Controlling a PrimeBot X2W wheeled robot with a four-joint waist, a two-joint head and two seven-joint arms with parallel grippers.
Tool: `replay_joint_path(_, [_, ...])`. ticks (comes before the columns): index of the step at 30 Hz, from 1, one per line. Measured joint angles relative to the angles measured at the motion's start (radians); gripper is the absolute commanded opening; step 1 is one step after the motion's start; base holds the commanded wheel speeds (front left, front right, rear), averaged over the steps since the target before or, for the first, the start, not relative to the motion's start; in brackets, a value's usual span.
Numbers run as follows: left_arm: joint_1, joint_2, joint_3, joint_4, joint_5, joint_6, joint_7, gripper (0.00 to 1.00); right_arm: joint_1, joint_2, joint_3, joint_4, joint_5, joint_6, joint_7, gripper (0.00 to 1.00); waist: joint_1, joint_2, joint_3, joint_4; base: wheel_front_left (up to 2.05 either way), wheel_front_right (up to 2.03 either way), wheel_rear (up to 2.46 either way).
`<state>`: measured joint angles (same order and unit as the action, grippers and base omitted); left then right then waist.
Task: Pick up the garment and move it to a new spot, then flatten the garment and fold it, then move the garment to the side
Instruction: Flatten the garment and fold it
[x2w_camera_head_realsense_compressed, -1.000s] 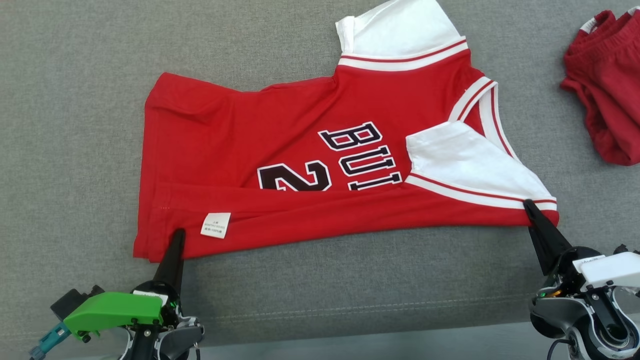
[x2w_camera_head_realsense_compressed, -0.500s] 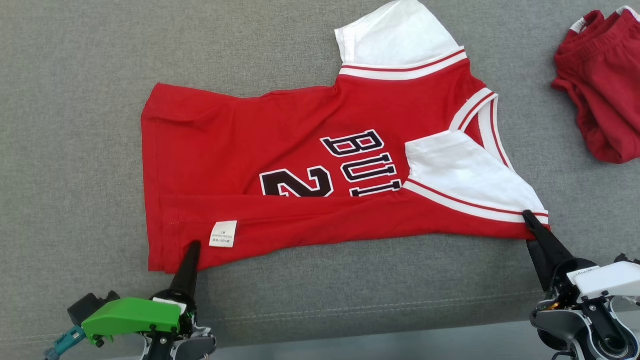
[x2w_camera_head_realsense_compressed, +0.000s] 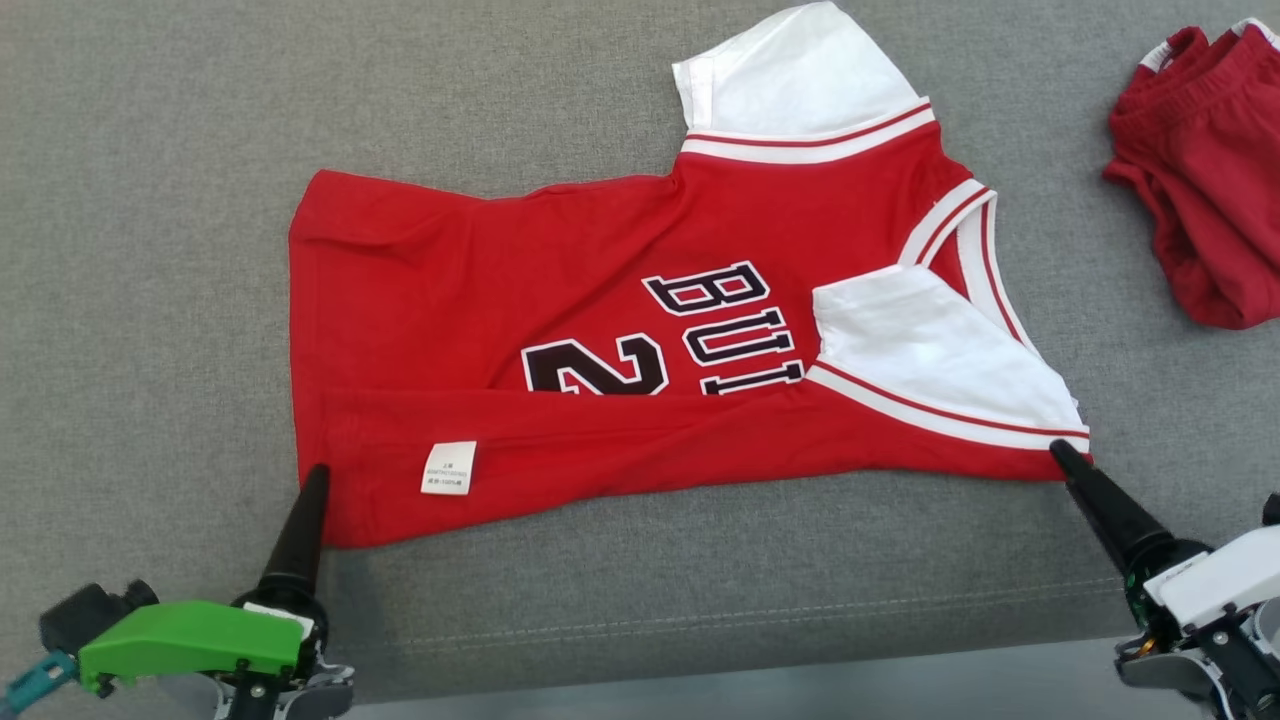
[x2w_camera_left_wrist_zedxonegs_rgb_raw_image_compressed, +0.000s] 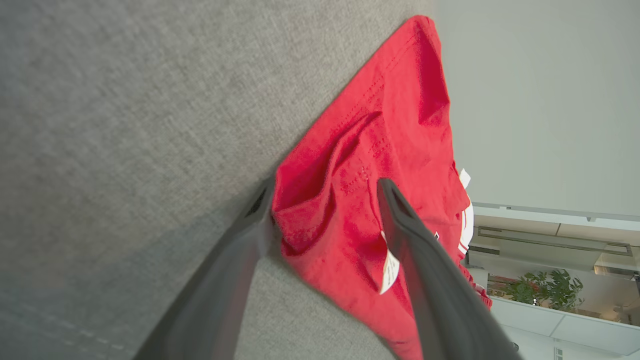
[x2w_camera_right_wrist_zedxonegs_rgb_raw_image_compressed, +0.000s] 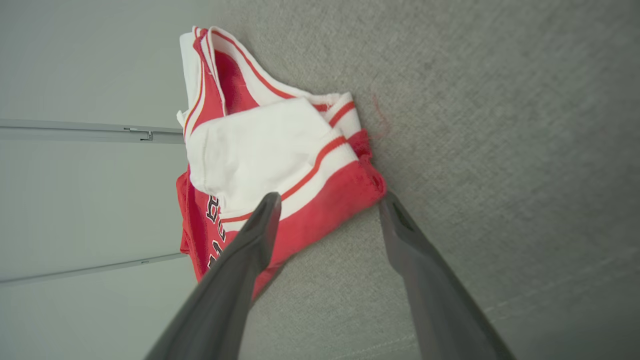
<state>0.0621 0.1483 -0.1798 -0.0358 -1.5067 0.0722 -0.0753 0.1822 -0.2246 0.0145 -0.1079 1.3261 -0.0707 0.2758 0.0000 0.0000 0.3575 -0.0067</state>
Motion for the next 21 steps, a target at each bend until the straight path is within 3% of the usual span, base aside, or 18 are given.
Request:
replay_joint_path(9, [-0.159,0.207,-0.057,-0.158,0.126,0.009,0.144,1.0,-0.177,-0.179,0.003,-0.171,-0.155,0.009,0.047,1.0,0.0,0.0,0.042,0.001,0.0,0.0,0.0])
replay_joint_path(16, [-0.349,0.29,-0.114,-0.205,0.12,0.025,0.333,1.0,-0.372,-0.257,0.002,-0.194,-0.182,-0.029,0.13,1.0,0.0,0.0,0.097,0.022,0.0,0.0,0.0])
replay_joint_path(17, [-0.38,0.298,-0.112,-0.205,0.102,0.025,0.354,0.96,-0.406,-0.266,0.004,-0.192,-0.185,-0.031,0.143,1.0,0.0,0.0,0.107,0.026,0.0,0.0,0.0])
replay_joint_path(18, [-0.413,0.3,-0.106,-0.205,0.088,0.025,0.37,0.82,-0.437,-0.28,0.01,-0.191,-0.191,-0.036,0.16,1.0,0.0,0.0,0.118,0.029,0.0,0.0,0.0])
replay_joint_path(20, [-0.48,0.302,-0.091,-0.198,0.079,0.028,0.395,0.85,-0.499,-0.298,0.014,-0.186,-0.194,-0.038,0.186,1.0,0.0,0.0,0.142,0.036,0.0,0.0,0.0])
replay_joint_path(21, [-0.51,0.305,-0.084,-0.194,0.074,0.03,0.41,0.99,-0.532,-0.301,0.017,-0.178,-0.194,-0.039,0.198,1.0,0.0,0.0,0.154,0.039,0.0,0.0,0.0])
